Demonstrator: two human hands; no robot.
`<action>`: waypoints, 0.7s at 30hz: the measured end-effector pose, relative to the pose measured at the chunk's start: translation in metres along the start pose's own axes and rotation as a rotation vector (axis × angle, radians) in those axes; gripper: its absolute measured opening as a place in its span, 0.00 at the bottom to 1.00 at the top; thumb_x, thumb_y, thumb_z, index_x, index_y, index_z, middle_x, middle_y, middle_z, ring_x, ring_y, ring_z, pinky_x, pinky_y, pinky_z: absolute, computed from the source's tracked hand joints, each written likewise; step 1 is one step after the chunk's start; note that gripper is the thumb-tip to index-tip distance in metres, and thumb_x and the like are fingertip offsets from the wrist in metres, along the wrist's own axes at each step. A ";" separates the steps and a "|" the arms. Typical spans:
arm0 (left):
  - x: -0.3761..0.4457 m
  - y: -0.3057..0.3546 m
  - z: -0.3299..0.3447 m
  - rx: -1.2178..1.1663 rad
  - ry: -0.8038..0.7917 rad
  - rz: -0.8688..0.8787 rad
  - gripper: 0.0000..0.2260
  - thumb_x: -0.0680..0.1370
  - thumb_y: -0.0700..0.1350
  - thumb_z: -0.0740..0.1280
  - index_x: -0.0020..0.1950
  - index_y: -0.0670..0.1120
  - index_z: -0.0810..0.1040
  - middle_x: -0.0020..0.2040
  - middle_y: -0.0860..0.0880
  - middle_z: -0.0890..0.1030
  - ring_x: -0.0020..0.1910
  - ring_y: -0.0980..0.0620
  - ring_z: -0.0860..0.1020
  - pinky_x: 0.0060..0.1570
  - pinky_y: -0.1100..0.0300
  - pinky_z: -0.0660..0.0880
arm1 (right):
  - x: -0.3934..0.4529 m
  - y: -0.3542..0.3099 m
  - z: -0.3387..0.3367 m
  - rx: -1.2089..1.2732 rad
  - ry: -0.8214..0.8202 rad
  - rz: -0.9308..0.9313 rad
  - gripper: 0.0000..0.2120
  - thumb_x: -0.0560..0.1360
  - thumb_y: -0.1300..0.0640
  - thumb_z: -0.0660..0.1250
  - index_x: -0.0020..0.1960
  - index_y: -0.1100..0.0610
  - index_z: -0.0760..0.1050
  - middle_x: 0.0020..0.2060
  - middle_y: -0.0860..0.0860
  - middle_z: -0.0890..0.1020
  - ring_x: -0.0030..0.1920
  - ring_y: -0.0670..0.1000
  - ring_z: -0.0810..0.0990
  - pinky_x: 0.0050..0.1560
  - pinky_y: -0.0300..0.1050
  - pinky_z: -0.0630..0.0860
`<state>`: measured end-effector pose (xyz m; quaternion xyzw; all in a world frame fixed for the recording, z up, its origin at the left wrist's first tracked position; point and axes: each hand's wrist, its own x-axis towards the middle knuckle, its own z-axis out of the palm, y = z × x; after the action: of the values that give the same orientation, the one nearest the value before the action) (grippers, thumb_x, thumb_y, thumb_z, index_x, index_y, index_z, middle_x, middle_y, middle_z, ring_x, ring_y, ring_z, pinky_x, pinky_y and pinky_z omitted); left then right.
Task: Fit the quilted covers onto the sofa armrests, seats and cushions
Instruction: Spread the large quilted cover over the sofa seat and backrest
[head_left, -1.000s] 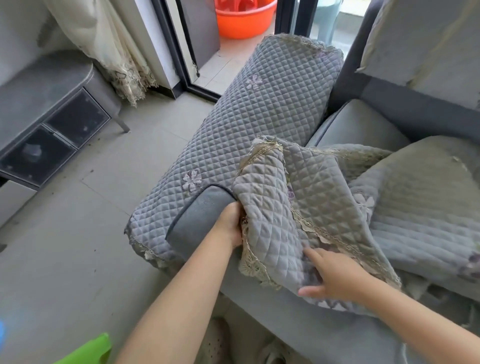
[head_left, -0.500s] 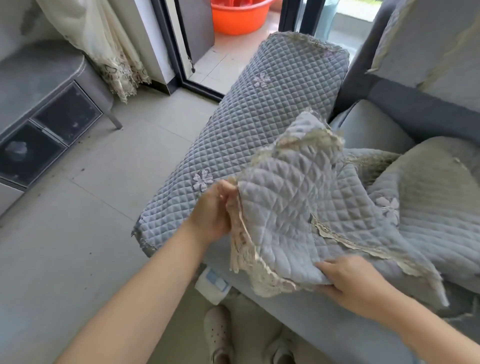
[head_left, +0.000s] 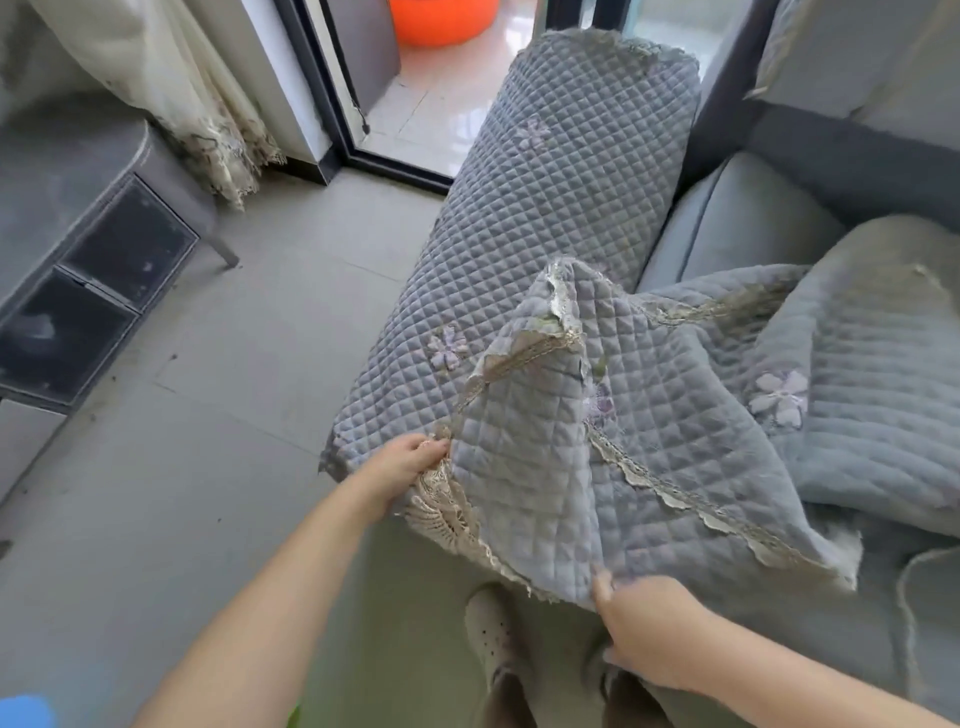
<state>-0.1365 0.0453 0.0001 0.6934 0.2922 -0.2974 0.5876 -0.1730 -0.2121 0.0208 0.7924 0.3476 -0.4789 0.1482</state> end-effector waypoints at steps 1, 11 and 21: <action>0.005 -0.006 0.003 0.054 0.036 0.023 0.08 0.79 0.46 0.62 0.48 0.42 0.76 0.41 0.48 0.80 0.41 0.50 0.79 0.40 0.62 0.76 | 0.000 -0.008 0.004 0.041 -0.071 0.039 0.35 0.78 0.47 0.57 0.73 0.67 0.46 0.64 0.62 0.71 0.59 0.59 0.75 0.33 0.46 0.62; 0.042 -0.005 -0.018 -0.407 -0.166 -0.026 0.05 0.75 0.38 0.61 0.48 0.41 0.76 0.43 0.44 0.78 0.37 0.47 0.76 0.37 0.58 0.71 | -0.002 0.058 -0.108 0.300 0.511 0.094 0.14 0.79 0.57 0.56 0.61 0.59 0.73 0.54 0.53 0.80 0.48 0.50 0.77 0.52 0.39 0.74; 0.056 -0.014 -0.016 -0.328 -0.474 -0.042 0.12 0.76 0.52 0.63 0.55 0.48 0.77 0.51 0.46 0.83 0.49 0.47 0.81 0.52 0.49 0.78 | 0.074 0.090 -0.208 0.055 0.612 0.179 0.35 0.70 0.68 0.66 0.72 0.48 0.59 0.74 0.52 0.54 0.75 0.58 0.47 0.74 0.56 0.51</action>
<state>-0.1097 0.0664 -0.0489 0.4939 0.2051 -0.4122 0.7376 0.0483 -0.1277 0.0514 0.9308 0.2919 -0.2126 0.0571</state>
